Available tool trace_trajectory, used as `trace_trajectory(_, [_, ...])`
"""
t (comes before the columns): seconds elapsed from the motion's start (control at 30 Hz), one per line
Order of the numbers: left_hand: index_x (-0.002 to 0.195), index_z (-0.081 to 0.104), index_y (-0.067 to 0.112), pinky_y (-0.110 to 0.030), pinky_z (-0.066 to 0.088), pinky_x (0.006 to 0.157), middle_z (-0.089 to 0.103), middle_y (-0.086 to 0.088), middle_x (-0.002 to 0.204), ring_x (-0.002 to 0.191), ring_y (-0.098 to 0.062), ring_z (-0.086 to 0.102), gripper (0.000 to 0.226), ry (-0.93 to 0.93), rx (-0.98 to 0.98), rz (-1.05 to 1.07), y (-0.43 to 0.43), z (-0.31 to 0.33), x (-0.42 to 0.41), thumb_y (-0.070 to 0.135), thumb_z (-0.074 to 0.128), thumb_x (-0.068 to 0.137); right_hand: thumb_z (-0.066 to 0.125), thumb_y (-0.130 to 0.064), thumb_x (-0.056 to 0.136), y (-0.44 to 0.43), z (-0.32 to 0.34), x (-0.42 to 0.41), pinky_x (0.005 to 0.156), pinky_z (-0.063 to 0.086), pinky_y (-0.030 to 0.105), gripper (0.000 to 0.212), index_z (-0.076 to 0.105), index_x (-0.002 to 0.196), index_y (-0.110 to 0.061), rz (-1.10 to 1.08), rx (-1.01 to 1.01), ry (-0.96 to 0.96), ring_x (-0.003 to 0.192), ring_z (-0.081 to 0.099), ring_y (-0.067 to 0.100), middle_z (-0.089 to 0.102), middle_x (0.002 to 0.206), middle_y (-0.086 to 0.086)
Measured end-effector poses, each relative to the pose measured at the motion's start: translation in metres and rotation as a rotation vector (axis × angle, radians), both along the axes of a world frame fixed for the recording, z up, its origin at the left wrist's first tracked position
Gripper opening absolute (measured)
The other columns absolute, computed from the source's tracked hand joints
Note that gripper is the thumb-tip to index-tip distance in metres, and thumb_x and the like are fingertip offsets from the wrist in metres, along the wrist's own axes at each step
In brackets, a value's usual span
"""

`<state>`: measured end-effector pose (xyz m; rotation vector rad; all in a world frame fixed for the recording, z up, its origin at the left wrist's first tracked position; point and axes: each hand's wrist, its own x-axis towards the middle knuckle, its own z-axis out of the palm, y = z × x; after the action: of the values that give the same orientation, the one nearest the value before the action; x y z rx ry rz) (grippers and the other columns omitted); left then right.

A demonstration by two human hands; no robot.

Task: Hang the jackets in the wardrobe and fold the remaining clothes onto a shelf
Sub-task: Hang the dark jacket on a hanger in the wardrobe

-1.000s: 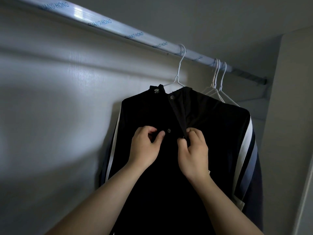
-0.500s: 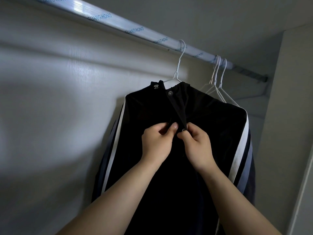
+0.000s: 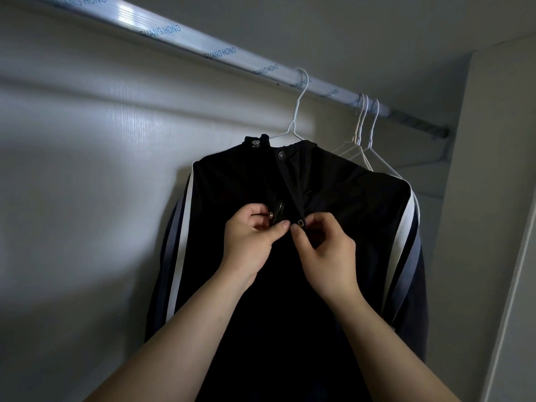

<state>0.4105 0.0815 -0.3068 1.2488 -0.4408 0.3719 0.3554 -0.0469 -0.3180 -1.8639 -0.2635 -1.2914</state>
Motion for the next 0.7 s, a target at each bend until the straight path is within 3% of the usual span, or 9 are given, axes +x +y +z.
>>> trace_trajectory(0.13, [0.093, 0.068, 0.028, -0.017, 0.050, 0.064, 0.066, 0.007, 0.073, 0.065, -0.004, 0.062, 0.035, -0.141, 0.034, 0.139, 0.002, -0.006, 0.003, 0.011, 0.090, 0.071, 0.072, -0.034, 0.092, 0.008, -0.006, -0.003, 0.069, 0.052, 0.012, 0.010, 0.068, 0.099, -0.029, 0.040, 0.005, -0.034, 0.080, 0.070, 0.002, 0.070, 0.088, -0.020])
trace_trajectory(0.27, [0.089, 0.069, 0.037, -0.013, 0.048, 0.061, 0.066, 0.014, 0.074, 0.064, 0.001, 0.061, 0.031, -0.249, 0.069, 0.259, 0.004, -0.010, 0.001, 0.020, 0.089, 0.072, 0.068, -0.031, 0.095, 0.015, -0.005, -0.004, 0.076, 0.054, 0.013, 0.007, 0.073, 0.101, -0.030, 0.124, 0.078, -0.008, 0.086, 0.071, 0.000, 0.073, 0.090, -0.021])
trace_trajectory(0.43, [0.093, 0.075, 0.036, -0.016, 0.052, 0.064, 0.073, 0.004, 0.082, 0.070, -0.006, 0.069, 0.028, -0.203, 0.007, 0.144, 0.008, -0.014, -0.001, 0.017, 0.088, 0.077, 0.069, -0.028, 0.095, 0.025, -0.001, -0.001, 0.085, 0.056, 0.025, 0.011, 0.077, 0.102, -0.025, 0.180, 0.216, 0.021, 0.093, 0.072, 0.002, 0.076, 0.093, -0.016])
trace_trajectory(0.57, [0.096, 0.078, 0.030, -0.018, 0.055, 0.074, 0.077, -0.001, 0.092, 0.086, -0.013, 0.073, 0.025, -0.180, -0.051, -0.003, 0.009, -0.014, -0.004, 0.013, 0.085, 0.080, 0.072, -0.027, 0.093, 0.031, 0.002, 0.001, 0.077, 0.053, 0.011, 0.008, 0.077, 0.094, -0.033, 0.195, 0.323, 0.023, 0.088, 0.071, -0.004, 0.076, 0.088, -0.021])
trace_trajectory(0.7, [0.093, 0.079, 0.030, -0.018, 0.055, 0.080, 0.078, 0.003, 0.095, 0.095, -0.013, 0.074, 0.016, -0.221, -0.017, 0.005, 0.011, -0.012, -0.006, 0.015, 0.079, 0.087, 0.074, -0.028, 0.092, 0.032, 0.002, 0.004, 0.075, 0.054, 0.010, 0.007, 0.078, 0.091, -0.033, 0.187, 0.425, 0.034, 0.087, 0.071, -0.005, 0.076, 0.086, -0.021])
